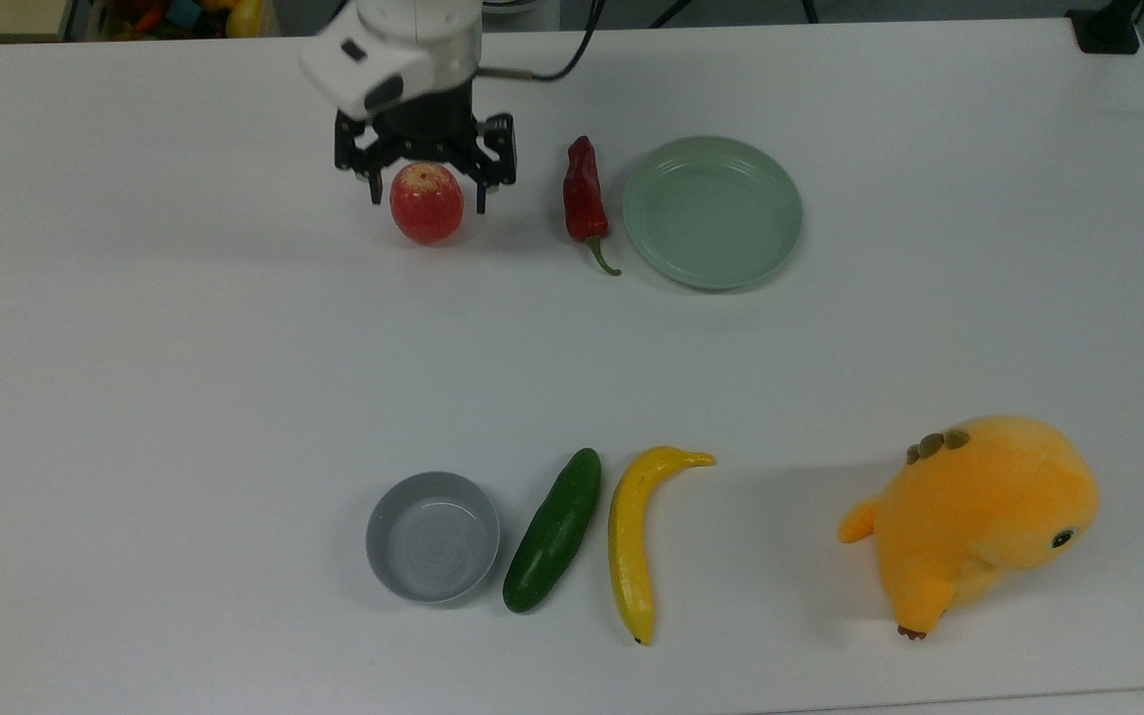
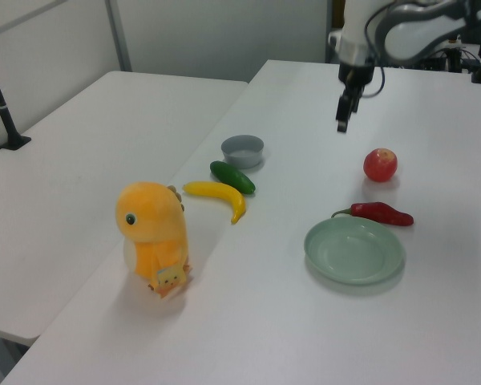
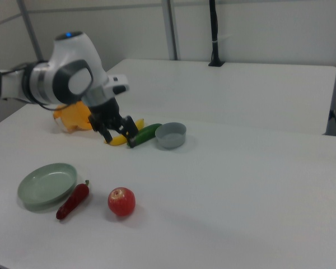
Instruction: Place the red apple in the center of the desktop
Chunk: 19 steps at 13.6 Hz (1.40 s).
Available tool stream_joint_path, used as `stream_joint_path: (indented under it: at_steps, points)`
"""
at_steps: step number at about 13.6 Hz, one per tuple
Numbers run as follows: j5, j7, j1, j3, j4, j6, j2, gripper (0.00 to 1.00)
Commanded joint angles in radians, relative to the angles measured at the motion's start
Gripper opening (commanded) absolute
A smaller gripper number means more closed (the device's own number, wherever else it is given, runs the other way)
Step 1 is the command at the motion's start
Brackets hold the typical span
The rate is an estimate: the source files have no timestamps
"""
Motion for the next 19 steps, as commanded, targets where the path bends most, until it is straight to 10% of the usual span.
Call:
stream_joint_path:
  at_steps: [1, 9, 19]
  points:
    - [0.07, 0.108, 0.018, -0.001, 0.094, -0.16, -0.103, 1.0]
    - [0.203, 0.102, 0.004, 0.0, 0.268, -0.511, -0.182, 1.0]
    - [0.189, -0.07, 0.001, 0.011, 0.243, -0.361, -0.136, 1.0]
